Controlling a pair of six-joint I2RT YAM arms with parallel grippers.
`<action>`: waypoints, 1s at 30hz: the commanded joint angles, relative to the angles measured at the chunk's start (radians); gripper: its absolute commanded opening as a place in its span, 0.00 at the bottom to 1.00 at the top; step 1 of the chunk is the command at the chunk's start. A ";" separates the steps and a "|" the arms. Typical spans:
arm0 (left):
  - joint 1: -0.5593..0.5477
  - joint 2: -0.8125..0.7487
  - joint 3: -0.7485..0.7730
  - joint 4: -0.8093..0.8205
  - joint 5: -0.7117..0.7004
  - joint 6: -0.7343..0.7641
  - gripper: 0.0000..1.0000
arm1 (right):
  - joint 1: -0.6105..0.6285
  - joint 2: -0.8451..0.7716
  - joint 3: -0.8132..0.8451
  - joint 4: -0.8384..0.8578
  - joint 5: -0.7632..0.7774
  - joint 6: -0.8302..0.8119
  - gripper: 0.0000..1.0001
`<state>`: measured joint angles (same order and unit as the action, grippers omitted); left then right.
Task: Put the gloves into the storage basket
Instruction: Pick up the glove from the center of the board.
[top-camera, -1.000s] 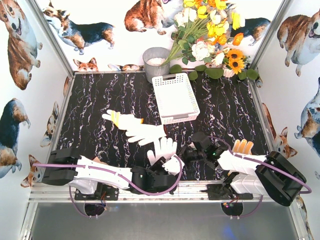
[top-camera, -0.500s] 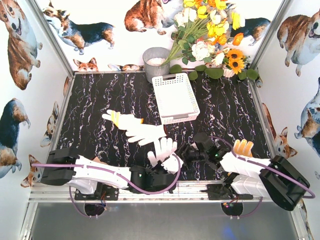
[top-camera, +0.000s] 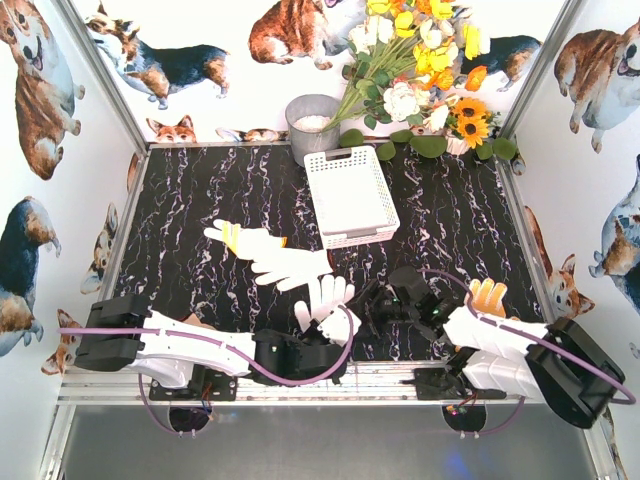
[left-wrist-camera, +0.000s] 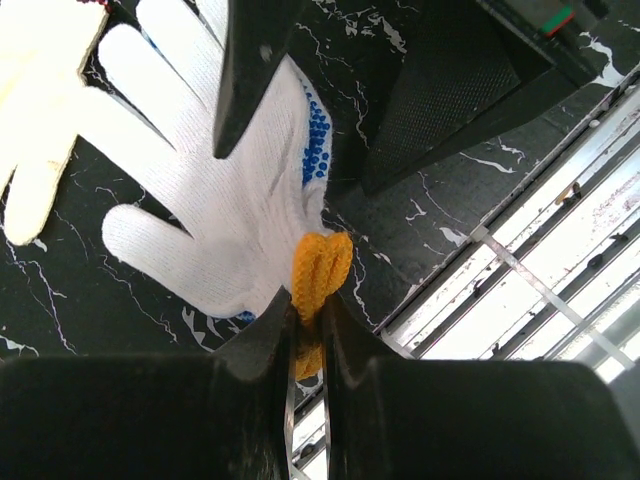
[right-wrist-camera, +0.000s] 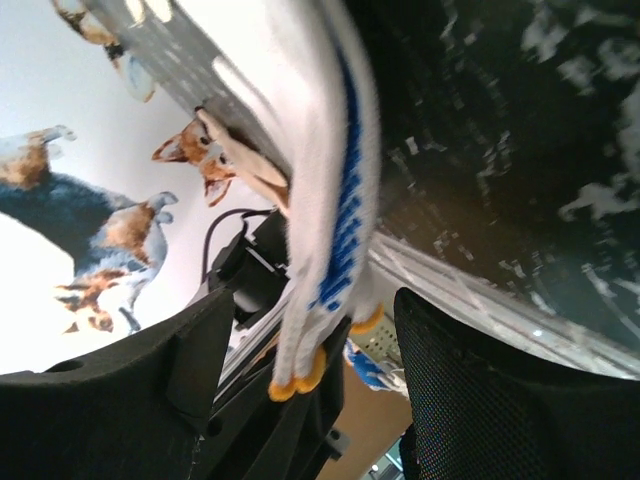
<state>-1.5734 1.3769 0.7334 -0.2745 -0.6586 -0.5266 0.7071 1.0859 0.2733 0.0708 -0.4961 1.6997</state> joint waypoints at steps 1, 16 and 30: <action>0.005 -0.032 -0.002 0.015 0.003 -0.007 0.00 | -0.001 0.072 0.031 0.050 0.010 -0.075 0.67; 0.006 -0.109 -0.037 0.083 0.071 0.049 0.00 | 0.039 0.240 0.068 0.151 0.026 -0.154 0.67; 0.006 -0.133 -0.035 0.095 0.131 0.071 0.00 | 0.082 0.335 0.121 0.263 0.003 -0.175 0.43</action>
<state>-1.5730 1.2766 0.7013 -0.2047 -0.5430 -0.4717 0.7849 1.4208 0.3538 0.2623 -0.4908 1.5524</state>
